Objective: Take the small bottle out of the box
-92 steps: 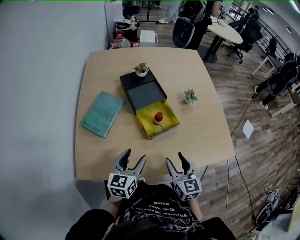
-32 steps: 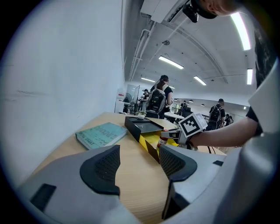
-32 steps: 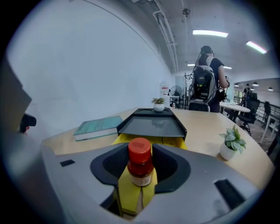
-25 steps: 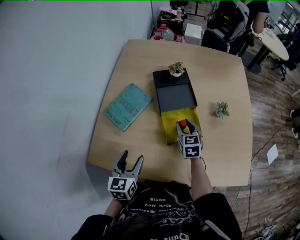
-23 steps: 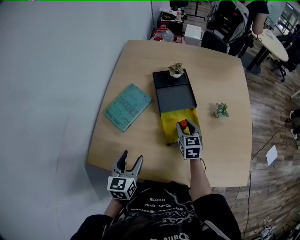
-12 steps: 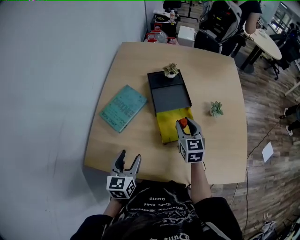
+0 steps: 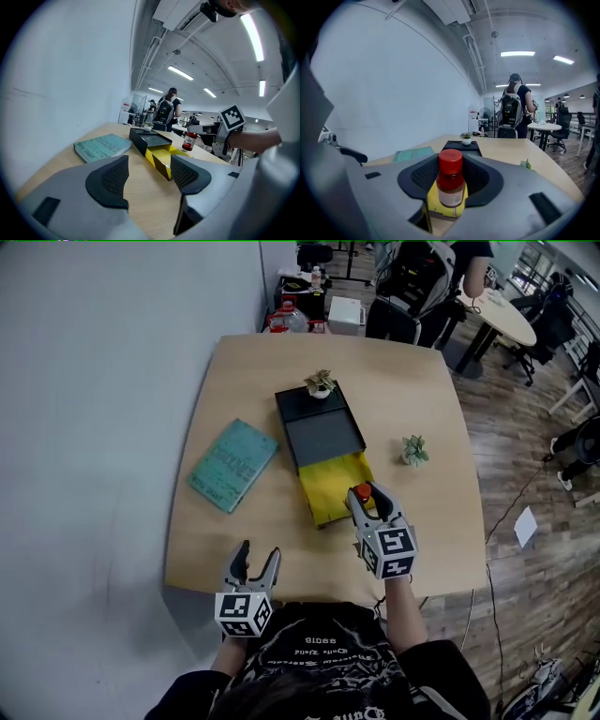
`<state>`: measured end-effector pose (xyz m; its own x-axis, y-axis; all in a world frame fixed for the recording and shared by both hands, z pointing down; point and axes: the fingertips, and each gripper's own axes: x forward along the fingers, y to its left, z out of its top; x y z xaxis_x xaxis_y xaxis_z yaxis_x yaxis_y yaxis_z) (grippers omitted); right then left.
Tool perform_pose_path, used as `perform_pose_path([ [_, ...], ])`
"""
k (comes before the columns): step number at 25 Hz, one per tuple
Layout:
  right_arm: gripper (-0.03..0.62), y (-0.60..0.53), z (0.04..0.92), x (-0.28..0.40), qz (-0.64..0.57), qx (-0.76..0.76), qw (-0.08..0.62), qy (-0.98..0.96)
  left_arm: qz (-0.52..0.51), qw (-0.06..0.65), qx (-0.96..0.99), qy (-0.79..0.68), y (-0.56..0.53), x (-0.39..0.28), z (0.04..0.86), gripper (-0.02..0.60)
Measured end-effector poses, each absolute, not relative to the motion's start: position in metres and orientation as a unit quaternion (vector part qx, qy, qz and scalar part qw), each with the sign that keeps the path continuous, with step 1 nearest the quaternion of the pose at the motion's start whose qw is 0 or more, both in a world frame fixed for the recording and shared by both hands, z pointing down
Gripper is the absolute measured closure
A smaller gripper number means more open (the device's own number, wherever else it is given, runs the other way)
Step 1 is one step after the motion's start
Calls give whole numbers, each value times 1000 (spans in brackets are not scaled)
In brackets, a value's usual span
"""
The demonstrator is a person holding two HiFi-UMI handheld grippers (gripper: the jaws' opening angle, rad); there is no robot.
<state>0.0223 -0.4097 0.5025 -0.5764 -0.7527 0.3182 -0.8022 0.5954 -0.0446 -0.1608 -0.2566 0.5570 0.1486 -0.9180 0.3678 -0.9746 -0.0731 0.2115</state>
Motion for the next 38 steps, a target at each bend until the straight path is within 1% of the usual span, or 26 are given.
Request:
perform_pose_path([
  [15, 436, -331, 488, 56, 69, 470, 132, -870, 62, 183, 800, -567, -262, -114, 542, 293],
  [25, 437, -288, 516, 92, 92, 559, 117, -816, 70, 175, 838, -512, -262, -86, 547, 293],
  [37, 437, -285, 519, 84, 91, 557, 118, -817, 64, 167, 838, -516, -265, -96, 544, 293],
  [38, 436, -285, 519, 83, 91, 555, 117, -819, 65, 165, 837, -518, -265, -96, 543, 332],
])
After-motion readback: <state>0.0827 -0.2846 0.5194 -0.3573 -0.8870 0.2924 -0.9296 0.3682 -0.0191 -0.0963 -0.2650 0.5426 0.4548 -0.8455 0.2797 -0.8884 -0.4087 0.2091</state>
